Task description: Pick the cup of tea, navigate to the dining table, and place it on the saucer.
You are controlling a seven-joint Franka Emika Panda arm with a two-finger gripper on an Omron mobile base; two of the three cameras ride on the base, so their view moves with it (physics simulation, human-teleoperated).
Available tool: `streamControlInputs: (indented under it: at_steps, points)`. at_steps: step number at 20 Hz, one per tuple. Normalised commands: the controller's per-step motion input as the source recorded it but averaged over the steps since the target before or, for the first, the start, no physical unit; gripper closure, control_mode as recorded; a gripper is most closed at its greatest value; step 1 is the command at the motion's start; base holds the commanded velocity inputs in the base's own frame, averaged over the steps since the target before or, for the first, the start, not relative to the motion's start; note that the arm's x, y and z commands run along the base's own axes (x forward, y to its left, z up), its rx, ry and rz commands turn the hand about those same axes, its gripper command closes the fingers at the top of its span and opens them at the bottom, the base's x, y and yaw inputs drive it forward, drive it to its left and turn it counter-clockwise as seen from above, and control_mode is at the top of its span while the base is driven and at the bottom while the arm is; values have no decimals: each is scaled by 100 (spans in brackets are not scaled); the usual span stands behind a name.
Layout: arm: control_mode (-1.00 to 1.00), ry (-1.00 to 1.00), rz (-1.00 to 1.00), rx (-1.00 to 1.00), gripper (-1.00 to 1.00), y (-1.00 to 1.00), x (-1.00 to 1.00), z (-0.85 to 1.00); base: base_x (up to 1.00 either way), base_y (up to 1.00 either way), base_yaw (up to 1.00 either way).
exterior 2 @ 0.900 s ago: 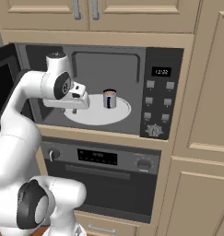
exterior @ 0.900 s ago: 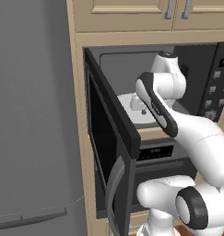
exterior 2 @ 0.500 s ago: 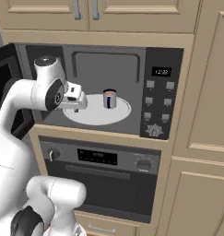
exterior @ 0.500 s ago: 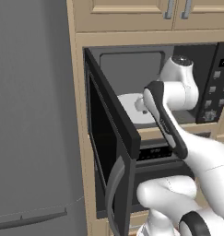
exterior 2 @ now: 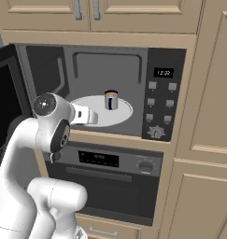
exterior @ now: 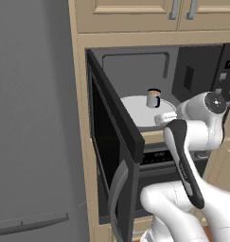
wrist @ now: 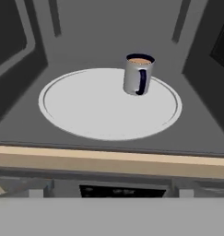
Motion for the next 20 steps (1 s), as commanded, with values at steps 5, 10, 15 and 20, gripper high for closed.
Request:
streamControlInputs:
  at_steps: [5,10,15,20]
  points:
    - [-100,-1,-2,0,-100,-43,27,0,0,0,0]
    - [-100,-1,0,1,-100,-5,32,4,0,0,0]
    - [-100,0,0,0,-100,0,10,2,0,0,0]
    - [-100,-1,0,0,-100,0,1,7,0,0,0]
